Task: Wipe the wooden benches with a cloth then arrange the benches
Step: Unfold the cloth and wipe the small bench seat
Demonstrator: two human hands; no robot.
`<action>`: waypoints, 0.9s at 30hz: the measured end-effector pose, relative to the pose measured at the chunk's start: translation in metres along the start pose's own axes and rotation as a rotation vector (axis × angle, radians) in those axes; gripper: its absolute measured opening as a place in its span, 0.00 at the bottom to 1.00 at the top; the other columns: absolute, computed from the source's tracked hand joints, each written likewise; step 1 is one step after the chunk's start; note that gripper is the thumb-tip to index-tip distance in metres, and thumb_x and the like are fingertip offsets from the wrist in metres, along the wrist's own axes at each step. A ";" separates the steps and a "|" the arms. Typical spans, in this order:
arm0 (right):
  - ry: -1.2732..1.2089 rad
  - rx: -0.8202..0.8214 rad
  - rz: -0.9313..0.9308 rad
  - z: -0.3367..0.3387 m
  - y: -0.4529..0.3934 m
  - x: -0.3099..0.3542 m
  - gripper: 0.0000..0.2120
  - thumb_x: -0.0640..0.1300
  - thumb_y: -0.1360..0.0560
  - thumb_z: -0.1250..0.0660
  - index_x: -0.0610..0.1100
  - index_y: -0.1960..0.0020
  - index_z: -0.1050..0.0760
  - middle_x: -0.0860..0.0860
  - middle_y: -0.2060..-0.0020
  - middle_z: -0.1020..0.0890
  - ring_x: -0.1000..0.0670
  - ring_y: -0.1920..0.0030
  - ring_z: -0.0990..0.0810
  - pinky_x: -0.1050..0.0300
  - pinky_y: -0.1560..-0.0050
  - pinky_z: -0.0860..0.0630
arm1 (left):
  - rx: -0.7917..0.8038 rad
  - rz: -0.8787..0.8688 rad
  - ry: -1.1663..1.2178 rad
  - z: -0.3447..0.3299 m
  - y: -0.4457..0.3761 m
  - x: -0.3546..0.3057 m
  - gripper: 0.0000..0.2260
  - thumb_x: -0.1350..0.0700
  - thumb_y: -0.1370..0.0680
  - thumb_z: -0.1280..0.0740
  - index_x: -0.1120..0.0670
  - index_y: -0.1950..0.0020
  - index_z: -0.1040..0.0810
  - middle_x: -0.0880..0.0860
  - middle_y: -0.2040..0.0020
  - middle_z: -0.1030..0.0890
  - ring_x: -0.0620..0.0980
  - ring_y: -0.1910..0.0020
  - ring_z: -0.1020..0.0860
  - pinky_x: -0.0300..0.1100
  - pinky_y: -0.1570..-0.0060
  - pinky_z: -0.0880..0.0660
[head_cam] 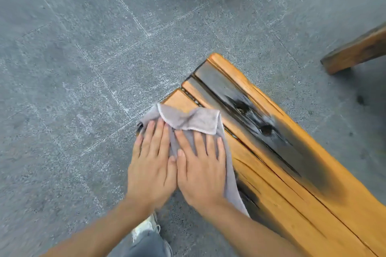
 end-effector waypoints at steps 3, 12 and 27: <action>0.031 -0.095 -0.252 0.021 -0.083 -0.021 0.25 0.56 0.18 0.50 0.63 0.21 0.44 0.51 0.24 0.32 0.44 0.23 0.38 0.42 0.22 0.47 | 0.049 0.041 0.072 0.026 -0.102 -0.008 0.33 0.43 0.20 0.55 0.59 0.19 0.48 0.57 0.18 0.45 0.54 0.18 0.48 0.52 0.20 0.53; 0.015 -0.131 -0.737 0.054 -0.186 -0.074 0.20 0.54 0.21 0.49 0.47 0.42 0.22 0.43 0.43 0.19 0.40 0.40 0.24 0.44 0.37 0.35 | 0.070 0.140 0.299 0.033 -0.208 -0.043 0.18 0.47 0.16 0.52 0.55 0.36 0.31 0.62 0.43 0.19 0.65 0.44 0.20 0.53 0.49 0.26; -0.004 0.005 -0.564 0.054 -0.214 -0.078 0.22 0.53 0.27 0.52 0.46 0.50 0.22 0.44 0.52 0.18 0.40 0.49 0.22 0.45 0.49 0.31 | 0.220 -0.043 0.167 0.032 -0.237 -0.039 0.18 0.44 0.18 0.56 0.51 0.42 0.33 0.58 0.47 0.19 0.63 0.49 0.19 0.52 0.54 0.28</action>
Point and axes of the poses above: each hand's wrist, its own y-axis away from the middle knuckle, its own z-axis out of the back of the hand, x = y × z, the point moved 6 cm from there along -y, towards the middle knuckle
